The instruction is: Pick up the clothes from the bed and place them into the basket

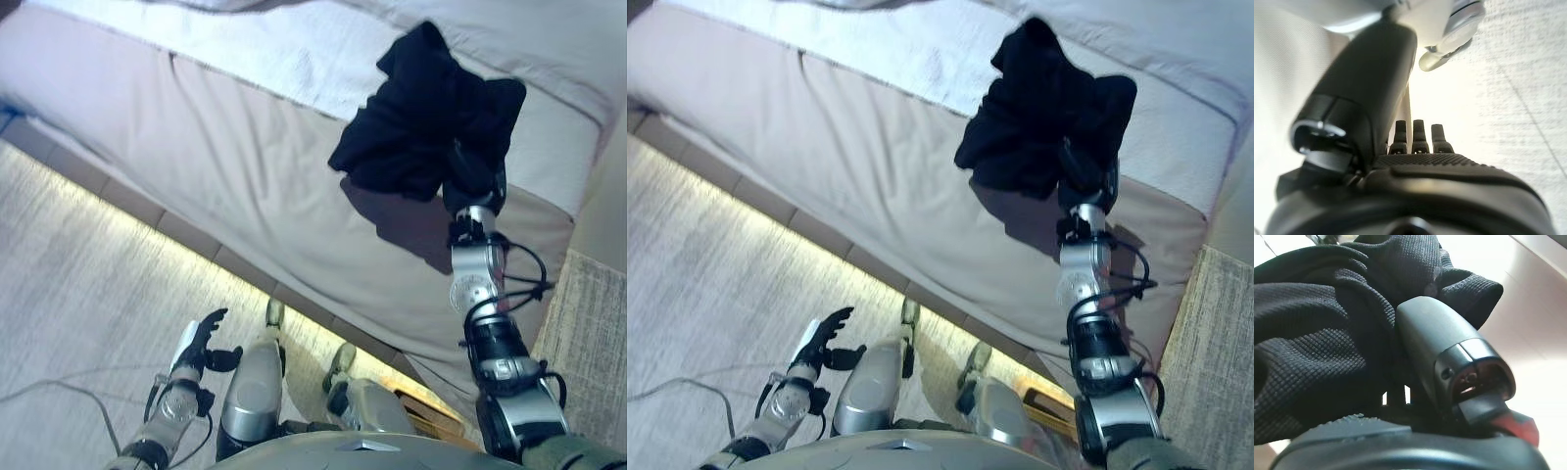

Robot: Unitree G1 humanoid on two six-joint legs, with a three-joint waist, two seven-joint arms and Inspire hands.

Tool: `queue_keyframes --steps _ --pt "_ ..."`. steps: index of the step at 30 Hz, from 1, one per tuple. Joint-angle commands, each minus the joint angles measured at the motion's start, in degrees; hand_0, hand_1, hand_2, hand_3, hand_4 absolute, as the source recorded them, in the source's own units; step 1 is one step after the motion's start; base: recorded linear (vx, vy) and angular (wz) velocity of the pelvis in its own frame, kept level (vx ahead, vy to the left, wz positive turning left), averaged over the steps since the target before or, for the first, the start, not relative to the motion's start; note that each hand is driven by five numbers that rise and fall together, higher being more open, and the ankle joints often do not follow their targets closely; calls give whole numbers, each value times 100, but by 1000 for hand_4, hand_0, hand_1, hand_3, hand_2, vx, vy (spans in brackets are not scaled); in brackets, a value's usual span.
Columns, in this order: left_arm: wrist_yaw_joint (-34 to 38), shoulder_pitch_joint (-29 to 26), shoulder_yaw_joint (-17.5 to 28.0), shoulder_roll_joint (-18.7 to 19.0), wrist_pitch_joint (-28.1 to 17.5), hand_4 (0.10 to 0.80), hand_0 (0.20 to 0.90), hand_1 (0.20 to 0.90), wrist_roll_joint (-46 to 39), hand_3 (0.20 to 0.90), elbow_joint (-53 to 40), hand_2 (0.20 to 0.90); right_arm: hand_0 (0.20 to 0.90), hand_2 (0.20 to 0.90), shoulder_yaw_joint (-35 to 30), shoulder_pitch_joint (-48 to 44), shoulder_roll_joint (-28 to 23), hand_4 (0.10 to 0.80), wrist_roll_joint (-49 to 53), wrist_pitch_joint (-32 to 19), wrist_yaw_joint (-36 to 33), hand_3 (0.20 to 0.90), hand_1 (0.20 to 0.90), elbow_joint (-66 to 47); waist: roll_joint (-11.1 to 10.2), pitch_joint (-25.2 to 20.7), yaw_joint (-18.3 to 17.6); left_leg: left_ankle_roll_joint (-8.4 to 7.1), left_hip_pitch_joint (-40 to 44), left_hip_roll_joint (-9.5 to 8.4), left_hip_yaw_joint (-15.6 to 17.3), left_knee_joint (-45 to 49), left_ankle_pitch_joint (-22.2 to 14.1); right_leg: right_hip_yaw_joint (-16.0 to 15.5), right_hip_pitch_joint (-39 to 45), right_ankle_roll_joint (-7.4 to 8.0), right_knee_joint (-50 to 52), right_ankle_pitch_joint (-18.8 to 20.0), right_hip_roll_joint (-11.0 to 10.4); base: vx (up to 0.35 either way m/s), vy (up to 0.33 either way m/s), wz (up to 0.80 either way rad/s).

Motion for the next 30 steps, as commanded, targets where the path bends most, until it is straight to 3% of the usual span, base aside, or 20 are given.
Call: queue_keyframes --steps 1,5,7,8,10,11,12,13,14,17,18,19,20,21,22,24,25,26,28,30 --pt "12 331 -389 -471 -284 800 900 900 389 900 139 900 300 300 -278 163 -244 100 -39 -941 476 200 300 -964 328 -1094 -328 -151 490 253 183 -482 -303 242 -174 101 -64 391 69 10 -40 -21" --pt "-250 227 -258 -475 -239 800 900 900 322 900 176 900 300 300 -278 566 -69 100 -100 -950 465 200 300 -1351 341 -1252 -652 -184 707 325 321 -411 -374 410 -121 35 -72 387 140 8 3 -10" --pt "-481 23 -122 -435 -117 800 900 900 142 900 241 900 300 300 -275 769 -91 100 -350 -929 357 200 300 -1523 317 -1290 -844 -299 630 414 380 154 -403 538 -104 -24 -58 429 109 38 93 -31" --pt "-581 -34 -74 -426 -43 800 900 900 39 900 238 900 300 300 -270 845 -117 100 -305 -892 294 200 300 -1573 304 -1285 -866 -348 511 411 176 536 -414 626 -68 -40 -77 466 82 95 158 -38" --pt "-610 -37 -68 -462 54 800 900 900 -271 900 230 900 300 300 -150 845 -137 100 -316 -951 434 200 300 -1459 332 -1278 -738 -245 466 141 -862 594 -595 1060 24 10 -89 476 70 119 174 -65" --pt "-557 3 -139 -476 76 800 900 900 -398 900 183 900 300 300 -28 768 -117 100 -305 -1009 446 200 300 -1446 370 -1295 -616 -127 494 -48 -1554 333 -611 1414 -3 56 -85 489 92 82 151 -126" --pt "-545 42 -180 -475 56 800 900 900 -406 900 138 900 300 300 52 695 -89 100 -325 -1117 395 200 300 -1428 407 -1302 -529 -51 529 -129 -1939 184 -614 1661 -50 102 -66 484 99 32 147 -169" --pt "-564 43 -177 -451 32 800 900 900 -399 900 139 900 300 300 93 623 -66 100 -463 -1298 298 200 300 -1394 428 -1292 -498 15 574 -186 -2044 198 -724 1851 -107 155 -28 473 46 -11 155 -221" --pt "-619 24 -159 -424 -2 800 900 900 -319 900 161 900 300 300 103 583 -57 100 -547 -1433 129 200 300 -1372 432 -1284 -501 52 591 -221 -1998 281 -844 1949 -139 186 -10 466 -5 -17 185 -213" --pt "-845 -104 -183 -273 -108 800 900 900 -119 900 238 900 300 300 -223 830 0 100 -638 -1591 -259 200 300 -1555 564 -1259 -762 131 775 -105 -1613 -42 -802 1972 -378 498 242 730 -386 -25 205 -110" --pt "-847 -103 -184 -270 -108 800 900 900 -120 900 237 900 300 300 -224 834 2 100 -641 -1590 -262 200 300 -1560 560 -1260 -750 135 782 -109 -1603 -51 -800 1983 -379 503 241 731 -390 -56 156 -67" --pt "-860 -213 -199 -158 -49 800 900 900 -303 900 233 900 300 300 -368 958 29 100 -660 -1611 -334 200 300 -1618 559 -1240 -859 175 829 -159 -1539 -162 -818 2028 -556 615 302 1077 -601 -46 81 -54" --pt "-853 -249 -185 -117 11 800 900 900 -379 900 234 900 300 300 -435 1001 32 100 -737 -1625 -448 200 300 -1614 561 -1227 -886 183 863 -171 -1498 -201 -837 1971 -639 659 350 1214 -697 -73 131 -56" --pt "-849 -272 -74 -56 156 800 900 900 -432 900 244 900 300 300 -556 1026 42 100 -716 -1603 -597 200 300 -1529 571 -1219 -859 179 962 -175 -1305 -331 -846 1576 -798 734 472 1466 -930 -50 91 -34" --pt "-847 -269 -41 -45 179 800 900 900 -415 900 259 900 300 300 -583 1015 47 100 -673 -1593 -614 200 300 -1484 579 -1223 -837 172 1000 -168 -1229 -385 -833 1440 -814 751 485 1513 -982 -112 91 -54" --pt "-799 -200 139 57 327 800 900 900 -481 900 251 900 300 300 -636 872 71 100 -807 -1315 -909 200 300 -1277 632 -1265 -631 157 1131 -187 -728 -614 -771 453 -1000 864 792 1864 -1187 -278 107 -129" --pt "-785 -209 153 98 371 800 900 900 -518 900 256 900 300 300 -548 789 83 100 -911 -1217 -1150 200 300 -1178 711 -1279 -525 214 1078 -143 -569 -595 -708 159 -1048 769 1176 1713 -1210 -259 94 -158" --pt "-784 -213 153 94 370 800 900 900 -520 900 260 900 300 300 -542 783 83 100 -940 -1211 -1184 200 300 -1189 710 -1281 -501 207 1081 -139 -544 -593 -728 196 -1099 762 1257 1657 -1213 -252 70 -107" --pt "-733 -241 148 60 324 800 900 900 -516 900 354 900 300 300 -384 682 88 100 -1005 -1233 -1541 200 300 -1003 888 -1347 -255 335 904 -8 -133 -558 -589 -424 -896 521 2170 1238 -1257 -301 96 -109" --pt "-614 -296 107 -32 322 800 900 900 -695 900 435 900 300 300 -155 610 220 100 -1078 -1261 -1666 200 300 -867 838 -1417 -20 361 717 29 329 -505 -542 -959 -366 453 2136 805 -1248 -270 23 -89"
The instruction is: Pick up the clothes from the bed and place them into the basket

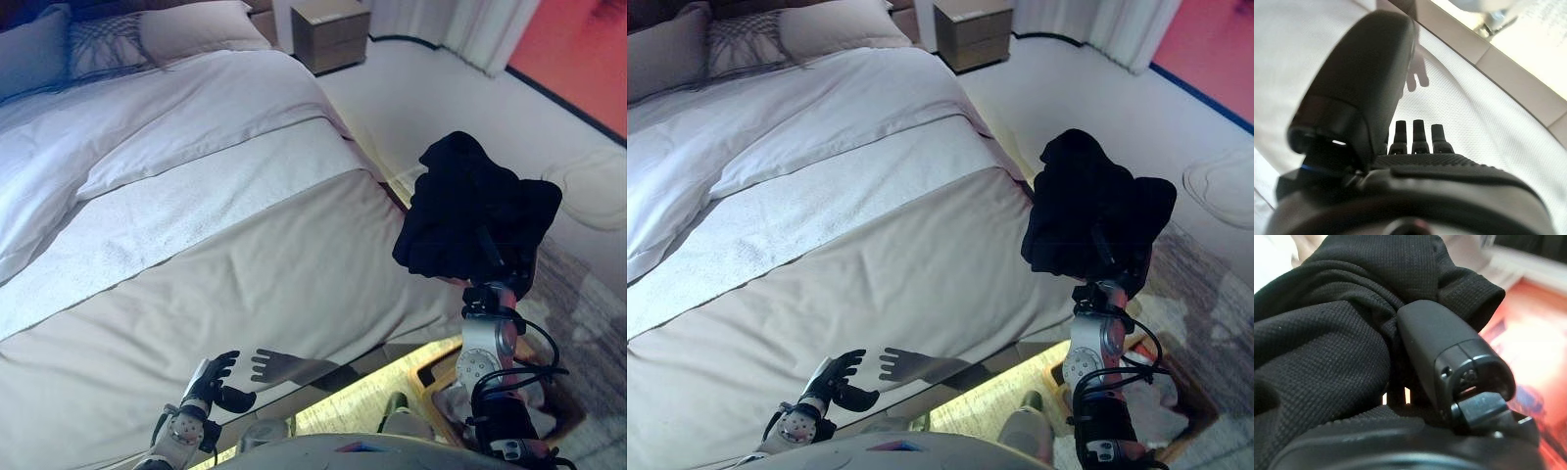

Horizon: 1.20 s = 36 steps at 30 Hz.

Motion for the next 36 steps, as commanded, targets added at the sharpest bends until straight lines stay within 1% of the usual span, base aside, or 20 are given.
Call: queue_keyframes --steps 1,2,3,4,5,6,8,9,10,11,12,13,14,15,16,19,24,29,33,36 --pt "199 -71 161 -29 -155 800 900 900 -239 900 -64 900 300 300 0 -730 -153 100 -552 -572 -4 200 300 -770 -70 -383 214 171 -587 -687 -17 41 -281 -24 652 282 -380 183 -98 -174 -78 -91" --pt "201 -85 164 -55 -199 800 900 900 -249 900 -49 900 300 300 75 -746 -77 100 -685 -561 -114 200 300 -743 -154 -404 288 153 -683 -709 78 101 -257 -127 872 306 -623 100 5 -204 -247 -132" --pt "291 -97 201 -183 -219 800 900 900 -382 900 -36 900 300 300 357 -749 71 100 -838 -567 -235 200 300 -611 -345 -428 418 -34 -925 -629 256 333 -151 -92 1340 210 -1935 -261 487 -207 -286 -154" --pt "323 -101 246 -237 -221 800 900 900 -382 900 -28 900 300 300 446 -745 88 100 -845 -558 -285 200 300 -566 -387 -419 425 -104 -1003 -564 286 396 -119 42 1413 179 -2250 -263 650 -175 -280 -119" --pt "319 -104 279 -276 -239 800 900 900 -360 900 -25 900 300 300 500 -741 91 100 -857 -541 -369 200 300 -539 -412 -423 425 -136 -1065 -534 298 433 -98 114 1428 169 -2352 -272 712 -106 -155 -108" --pt "307 -89 330 -315 -280 800 900 900 -399 900 -39 900 300 300 568 -753 53 100 -784 -489 -378 200 300 -472 -459 -424 414 -203 -1137 -454 325 510 -52 124 1443 158 -2609 -223 763 -123 -140 -142" --pt "243 -120 331 -389 -426 800 900 900 -496 900 -95 900 300 300 677 -740 19 100 -708 -358 -477 200 300 -334 -529 -386 391 -294 -1310 -312 328 608 19 212 1476 64 -2677 -301 932 -132 -134 -132" --pt "230 -125 327 -408 -456 800 900 900 -473 900 -101 900 300 300 690 -733 -4 100 -680 -358 -502 200 300 -278 -554 -378 387 -315 -1341 -292 303 677 14 209 1458 47 -2706 -277 933 -93 -121 -52" --pt "196 -115 312 -451 -546 800 900 900 -425 900 -143 900 300 300 702 -709 -22 100 -565 -362 -511 200 300 -77 -615 -334 355 -366 -1400 -260 154 967 -24 258 1376 -12 -2723 -204 931 -42 -92 -27" --pt "164 -90 302 -471 -588 800 900 900 -427 900 -184 900 300 300 706 -679 -36 100 -530 -356 -533 200 300 7 -622 -295 368 -430 -1520 -268 -40 1169 33 365 1390 -40 -2772 -155 950 -30 -76 -19" --pt "117 -65 289 -487 -659 800 900 900 -468 900 -210 900 300 300 714 -668 -44 100 -548 -333 -563 200 300 120 -617 -235 443 -461 -1638 -354 -372 1329 50 485 1423 -59 -2796 -142 964 0 0 0" --pt "109 -32 309 -509 -695 800 900 900 -530 900 -222 900 300 300 752 -715 -88 100 -474 -301 -497 200 300 289 -592 -220 568 -438 -1639 -505 -782 1073 64 635 1420 -48 -2787 -136 984 -23 42 -17" --pt "51 17 339 -522 -737 800 900 900 -555 900 -240 900 300 300 786 -779 -120 100 -431 -289 -507 200 300 471 -551 -180 683 -424 -1689 -614 -1098 1077 49 769 1379 -67 -2741 -166 1000 -22 76 -46" --pt "-16 41 352 -512 -696 800 900 900 -470 900 -262 900 300 300 812 -823 -132 100 -489 -261 -640 200 300 575 -517 -200 711 -451 -1602 -578 -1070 889 102 773 1405 -52 -2785 -161 1011 -28 91 -87" --pt "-49 50 321 -524 -708 800 900 900 -311 900 -190 900 300 300 813 -851 -169 100 -448 -217 -703 200 300 718 -478 -236 740 -465 -1538 -541 -1028 735 136 687 1444 -38 -2758 -214 1000 -17 97 -86" --pt "-11 4 197 -467 -637 800 900 900 -326 900 -41 900 300 300 781 -829 -147 100 -460 -144 -830 200 300 1075 -393 -369 710 -441 -1377 -501 -928 400 236 566 1456 -19 -2603 -349 982 42 77 -50" --pt "-5 -56 302 -337 -422 800 900 900 -405 900 130 900 300 300 550 -745 -201 100 -146 -76 -805 200 300 1777 -383 -556 725 -440 -1158 -548 -1004 119 279 479 1530 -27 -2691 -373 1018 67 4 -20" --pt "-42 -37 354 -280 -428 800 900 900 -277 900 248 900 300 300 424 -816 -326 100 -67 -39 -915 200 300 2274 -389 -621 796 -471 -1098 -559 -1090 46 297 434 1545 -77 -2775 -351 1062 48 -36 13" --pt "-9 64 327 -289 -486 800 900 900 -107 900 302 900 300 300 218 -888 -405 100 135 -14 -786 200 300 2663 -352 -630 853 -500 -1110 -583 -1162 25 323 408 1543 -86 -2813 -330 1093 16 -16 4" --pt "-59 85 308 -281 -530 800 900 900 -107 900 285 900 300 300 130 -917 -436 100 171 4 -833 200 300 2768 -327 -619 884 -518 -1126 -590 -1202 22 341 379 1535 -87 -2808 -326 1101 3 -11 1"
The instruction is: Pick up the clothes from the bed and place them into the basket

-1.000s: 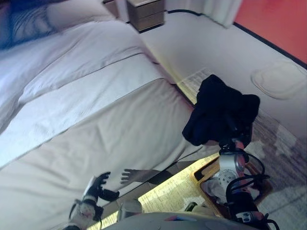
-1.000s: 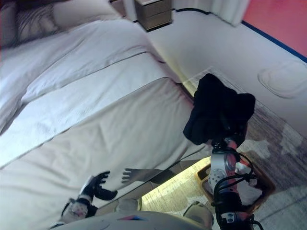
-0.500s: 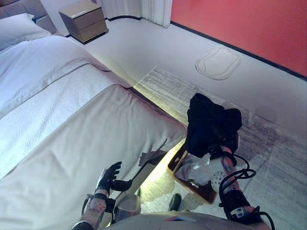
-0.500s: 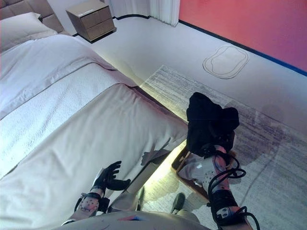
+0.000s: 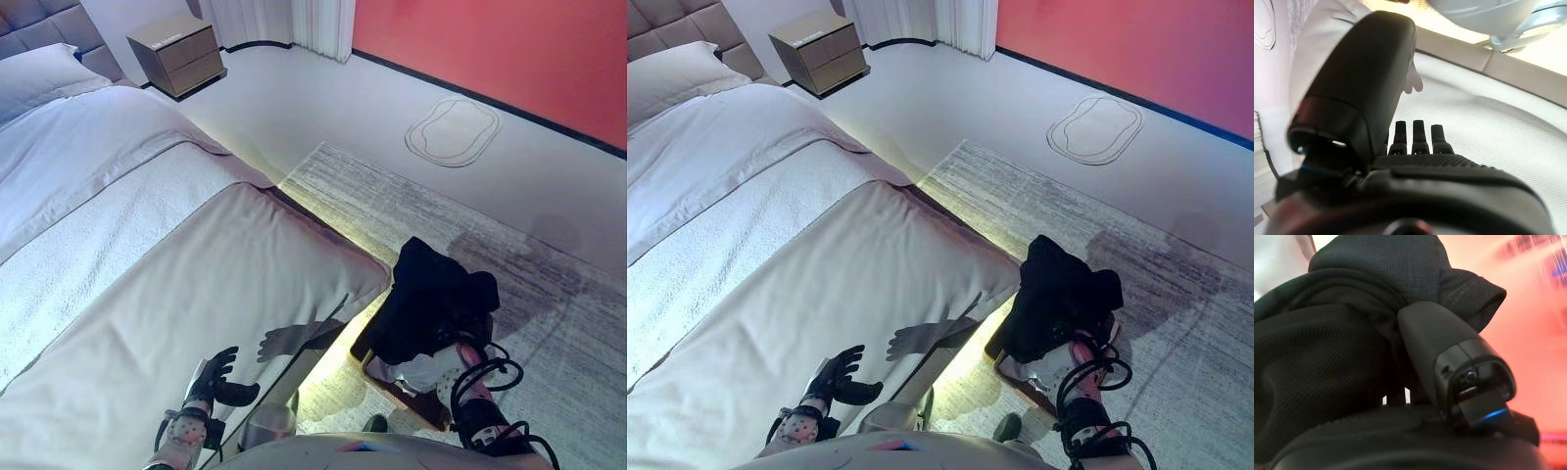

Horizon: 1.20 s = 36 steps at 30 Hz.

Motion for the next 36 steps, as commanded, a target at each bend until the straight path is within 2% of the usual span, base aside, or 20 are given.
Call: queue_keyframes --steps 1,3,4,6,12,26,31,36 --pt "43 -144 -170 187 -313 800 900 900 206 900 289 900 300 300 -195 -352 -436 100 18 -521 143 200 300 -283 -100 -494 167 -279 -750 -55 -226 54 123 -51 576 307 192 -487 -188 11 -35 4" --pt "53 -129 -179 185 -291 800 900 900 245 900 273 900 300 300 -254 -364 -452 100 63 -478 235 200 300 -167 -84 -484 193 -285 -776 -64 -255 61 134 -77 569 300 200 -493 -185 12 -27 4" --pt "92 -131 -195 191 -219 800 900 900 314 900 278 900 578 578 -282 -383 -469 424 87 -484 251 524 578 -99 -76 -481 205 -290 -780 -64 -275 66 139 -89 564 294 211 -497 -186 16 -23 6" --pt "128 -127 -223 205 -131 800 900 900 327 900 328 900 900 900 -271 -400 -475 800 126 -472 200 900 900 -45 -59 -465 216 -297 -785 -65 -307 76 151 -107 557 288 239 -503 -186 18 -25 5" --pt "-25 -158 -207 190 74 800 900 900 227 900 483 900 900 900 -371 -403 -441 800 262 -472 214 900 900 110 -36 -456 219 -294 -782 -76 -361 101 145 -133 563 265 272 -529 -176 16 -31 6" --pt "-85 -152 -201 153 -82 800 900 900 144 900 487 900 900 900 -396 -257 -300 800 247 -487 415 900 900 356 -14 -464 122 -324 -743 -46 -310 102 141 -106 543 258 291 -548 -163 6 -4 1" --pt "-131 -214 -188 92 -181 800 900 900 14 900 482 900 900 900 -258 -84 -211 800 -204 -287 475 900 900 925 -37 -466 47 -313 -724 -33 -254 86 138 -59 498 259 294 -543 -147 -25 -2 0" --pt "-204 -309 -168 11 -241 800 900 900 -217 900 535 900 900 900 5 95 -247 800 -1058 264 520 900 900 1824 -50 -442 -36 -289 -716 -20 -200 78 133 -2 450 257 299 -541 -127 -60 0 -5"
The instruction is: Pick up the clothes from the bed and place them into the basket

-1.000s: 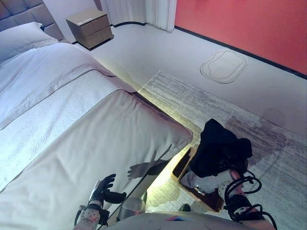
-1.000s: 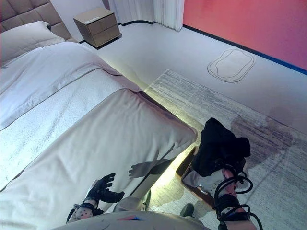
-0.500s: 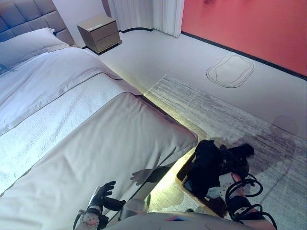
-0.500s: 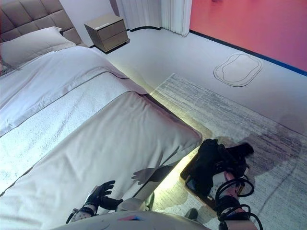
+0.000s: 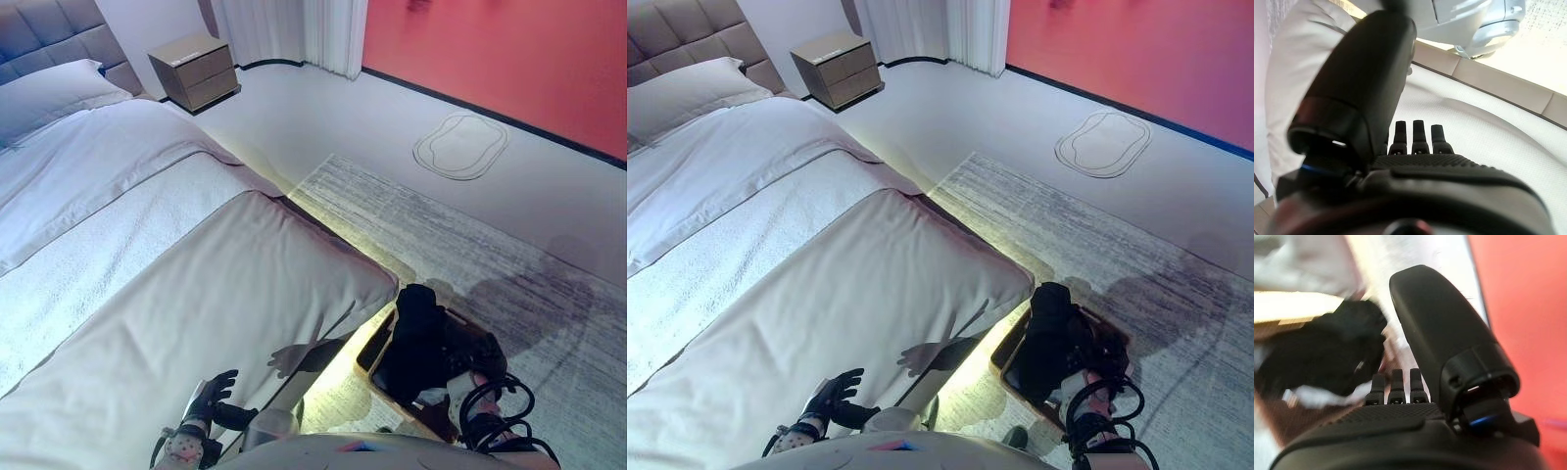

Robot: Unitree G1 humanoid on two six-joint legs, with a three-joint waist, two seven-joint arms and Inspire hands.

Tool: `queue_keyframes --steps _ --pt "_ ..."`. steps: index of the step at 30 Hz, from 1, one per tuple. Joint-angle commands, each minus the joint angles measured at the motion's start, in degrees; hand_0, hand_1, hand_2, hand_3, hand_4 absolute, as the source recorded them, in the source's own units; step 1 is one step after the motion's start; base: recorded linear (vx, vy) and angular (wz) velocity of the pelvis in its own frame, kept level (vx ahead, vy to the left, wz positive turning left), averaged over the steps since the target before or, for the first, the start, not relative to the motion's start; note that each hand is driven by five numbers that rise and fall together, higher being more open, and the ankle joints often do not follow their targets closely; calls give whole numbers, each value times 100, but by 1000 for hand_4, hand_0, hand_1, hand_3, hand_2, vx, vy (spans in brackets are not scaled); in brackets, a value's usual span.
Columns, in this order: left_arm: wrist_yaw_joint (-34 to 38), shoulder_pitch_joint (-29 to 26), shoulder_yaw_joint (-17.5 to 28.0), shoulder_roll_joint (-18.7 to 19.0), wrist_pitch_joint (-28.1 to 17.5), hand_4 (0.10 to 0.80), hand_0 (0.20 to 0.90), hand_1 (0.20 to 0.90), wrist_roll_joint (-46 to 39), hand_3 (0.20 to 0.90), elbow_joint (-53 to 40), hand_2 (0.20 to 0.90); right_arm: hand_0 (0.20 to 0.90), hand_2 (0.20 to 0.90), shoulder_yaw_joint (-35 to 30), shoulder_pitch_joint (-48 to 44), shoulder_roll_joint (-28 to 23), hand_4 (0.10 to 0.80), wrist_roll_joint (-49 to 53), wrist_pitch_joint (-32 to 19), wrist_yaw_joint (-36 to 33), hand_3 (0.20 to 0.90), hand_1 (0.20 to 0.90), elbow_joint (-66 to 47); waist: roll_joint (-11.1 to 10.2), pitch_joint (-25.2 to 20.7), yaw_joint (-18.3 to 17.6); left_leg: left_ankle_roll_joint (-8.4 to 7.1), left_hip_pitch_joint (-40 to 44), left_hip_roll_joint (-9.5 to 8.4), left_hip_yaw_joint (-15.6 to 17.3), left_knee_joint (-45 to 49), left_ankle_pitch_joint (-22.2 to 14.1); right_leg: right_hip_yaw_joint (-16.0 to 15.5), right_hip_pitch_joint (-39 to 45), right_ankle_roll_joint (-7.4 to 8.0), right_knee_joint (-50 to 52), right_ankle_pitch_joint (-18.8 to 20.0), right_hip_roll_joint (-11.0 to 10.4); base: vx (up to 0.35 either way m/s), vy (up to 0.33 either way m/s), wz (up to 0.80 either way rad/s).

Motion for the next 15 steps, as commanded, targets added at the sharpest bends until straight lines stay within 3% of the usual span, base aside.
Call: queue_keyframes --steps 1,3,4,6,9,15 --pt "-70 -441 -91 -6 -433 800 900 900 -341 900 382 900 900 900 181 11 -217 800 -874 208 231 900 900 310 -101 -187 -13 -238 -595 22 -52 -21 135 111 476 223 275 -512 -85 -48 -10 -9" --pt "-225 -515 -72 -39 -295 800 900 900 -391 900 439 900 900 900 403 91 -226 800 -1466 759 439 900 900 797 -113 -161 -48 -219 -579 30 -23 -21 118 137 459 222 284 -517 -79 -80 -12 -10" --pt "-371 -576 -99 -63 -319 800 900 900 -343 900 518 900 900 900 544 130 -234 800 -1725 1323 651 900 900 1078 -124 -143 -72 -216 -572 33 -21 -26 114 153 436 217 296 -521 -68 -82 -14 -6" --pt "-486 -628 -105 -108 -312 800 900 900 -396 900 525 900 900 900 685 216 -191 800 -1932 1787 970 900 900 1373 -140 -120 -81 -217 -550 49 -7 -33 113 161 441 215 305 -517 -55 -33 -14 -1" --pt "-594 -667 -108 -121 -240 800 900 900 -343 900 487 900 900 900 718 282 -163 800 -1846 2087 1369 900 900 1601 -149 -115 -93 -207 -492 41 -20 -54 87 163 473 206 295 -530 -32 0 0 0" --pt "-700 -694 -143 -74 -118 800 900 900 -424 900 467 900 900 900 693 289 -225 800 -2072 1952 1462 900 900 1661 -124 -151 -237 -198 -409 51 84 -95 55 281 441 222 298 -543 9 -10 14 -1"
